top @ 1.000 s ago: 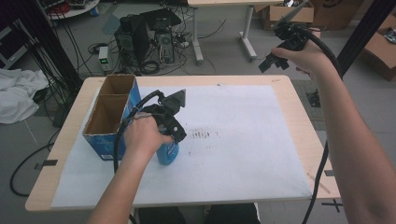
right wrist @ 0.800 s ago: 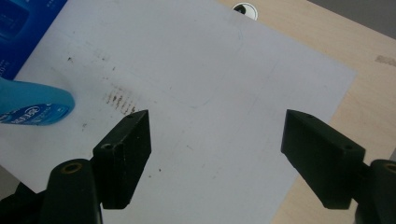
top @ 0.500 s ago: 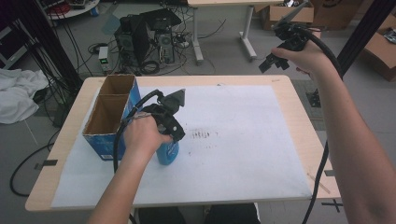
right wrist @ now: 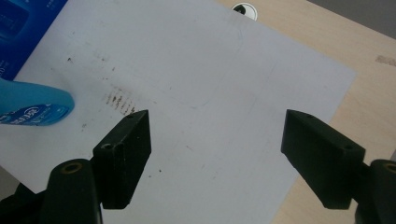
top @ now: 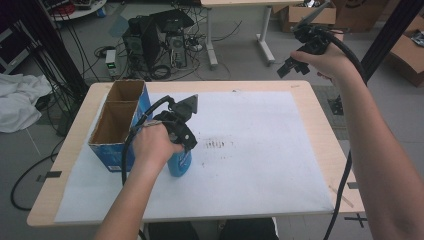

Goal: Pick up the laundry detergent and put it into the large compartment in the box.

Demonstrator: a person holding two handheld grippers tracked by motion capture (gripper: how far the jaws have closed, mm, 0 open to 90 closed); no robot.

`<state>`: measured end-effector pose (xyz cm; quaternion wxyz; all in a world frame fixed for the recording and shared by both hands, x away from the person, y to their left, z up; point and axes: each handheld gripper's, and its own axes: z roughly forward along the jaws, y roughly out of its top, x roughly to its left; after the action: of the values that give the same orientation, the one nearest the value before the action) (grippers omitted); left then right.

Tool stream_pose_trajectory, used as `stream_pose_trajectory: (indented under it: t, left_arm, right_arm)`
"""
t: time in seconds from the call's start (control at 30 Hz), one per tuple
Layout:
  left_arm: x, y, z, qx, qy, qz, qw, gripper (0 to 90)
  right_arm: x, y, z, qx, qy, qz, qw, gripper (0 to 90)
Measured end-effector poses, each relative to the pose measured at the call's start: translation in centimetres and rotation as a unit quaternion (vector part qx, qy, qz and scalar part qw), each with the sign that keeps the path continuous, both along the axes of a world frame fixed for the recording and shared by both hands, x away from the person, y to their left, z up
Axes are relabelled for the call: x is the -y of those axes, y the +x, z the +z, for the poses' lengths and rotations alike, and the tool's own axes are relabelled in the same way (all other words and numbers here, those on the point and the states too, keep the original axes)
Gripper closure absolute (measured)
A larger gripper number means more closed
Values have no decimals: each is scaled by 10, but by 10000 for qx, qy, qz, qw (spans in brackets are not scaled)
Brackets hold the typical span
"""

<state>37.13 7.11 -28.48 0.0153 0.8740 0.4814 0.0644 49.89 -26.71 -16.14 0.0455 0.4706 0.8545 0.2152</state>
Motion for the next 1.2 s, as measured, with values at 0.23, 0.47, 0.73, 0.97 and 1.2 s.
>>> stream_pose_trajectory:
  t: [0.23, 0.47, 0.73, 0.97, 1.2]
  left_arm:
    - [1, 1, -1, 17, 37, 8, 10000, 165]
    - [0, 3, 0, 18, -3, 128, 9999, 210]
    - [0, 3, 2, -36, -97, 192, 9998, 316]
    - [-1, 4, 2, -57, -97, 245, 9996, 370]
    - [0, 6, 3, -176, -24, 160, 9997, 377]
  right_arm:
    - [0, 1, -2, -6, -3, 10, 10000, 247]
    - [2, 0, -1, -1, 8, -7, 10000, 247]
    - [3, 0, -2, 1, 21, -15, 10000, 247]
    - [3, 1, -3, -1, 36, -20, 10000, 247]
    - [4, 1, -3, -5, 36, -19, 10000, 247]
